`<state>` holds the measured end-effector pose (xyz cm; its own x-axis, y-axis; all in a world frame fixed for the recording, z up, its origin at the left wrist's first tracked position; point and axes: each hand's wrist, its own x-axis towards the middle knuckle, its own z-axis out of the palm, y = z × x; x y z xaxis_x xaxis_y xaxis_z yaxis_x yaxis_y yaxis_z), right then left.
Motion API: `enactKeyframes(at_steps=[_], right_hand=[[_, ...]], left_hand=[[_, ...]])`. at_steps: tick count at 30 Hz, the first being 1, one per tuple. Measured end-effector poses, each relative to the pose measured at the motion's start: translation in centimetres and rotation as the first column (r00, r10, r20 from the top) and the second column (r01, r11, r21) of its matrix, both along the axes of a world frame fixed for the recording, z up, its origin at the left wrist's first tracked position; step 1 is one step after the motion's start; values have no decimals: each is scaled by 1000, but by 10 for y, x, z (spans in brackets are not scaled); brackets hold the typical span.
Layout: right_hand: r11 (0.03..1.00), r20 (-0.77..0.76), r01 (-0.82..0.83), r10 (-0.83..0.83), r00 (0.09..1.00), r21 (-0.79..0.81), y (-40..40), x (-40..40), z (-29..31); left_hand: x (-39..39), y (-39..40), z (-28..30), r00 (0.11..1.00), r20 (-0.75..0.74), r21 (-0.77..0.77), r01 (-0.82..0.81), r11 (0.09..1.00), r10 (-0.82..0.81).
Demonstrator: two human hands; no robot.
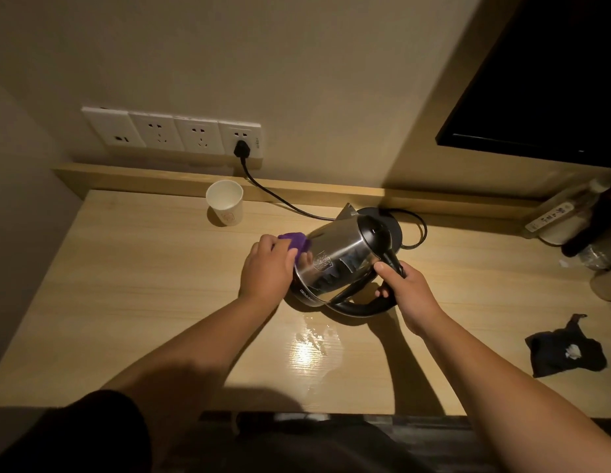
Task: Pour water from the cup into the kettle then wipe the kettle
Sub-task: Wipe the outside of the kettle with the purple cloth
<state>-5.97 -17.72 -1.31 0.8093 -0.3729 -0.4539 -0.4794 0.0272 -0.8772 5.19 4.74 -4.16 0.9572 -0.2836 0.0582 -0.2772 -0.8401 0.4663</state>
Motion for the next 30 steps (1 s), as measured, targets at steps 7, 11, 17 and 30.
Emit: enactKeyframes(at_steps=[7, 11, 17, 30], right_hand=[[1000, 9, 10, -10, 1000, -5, 5, 0, 2], [999, 22, 10, -9, 1000, -36, 9, 4, 7], [996, -2, 82, -82, 997, 46, 7, 3, 5], [990, -3, 120, -121, 993, -79, 19, 17, 8]], left_hand=[[-41, -56, 36, 932, 249, -59, 285, 957, -262], [-37, -58, 31, 871, 316, 53, 380, 923, -377], [-35, 2, -7, 915, 254, 94, 298, 950, -312], [-28, -47, 34, 906, 243, 96, 333, 938, -347]])
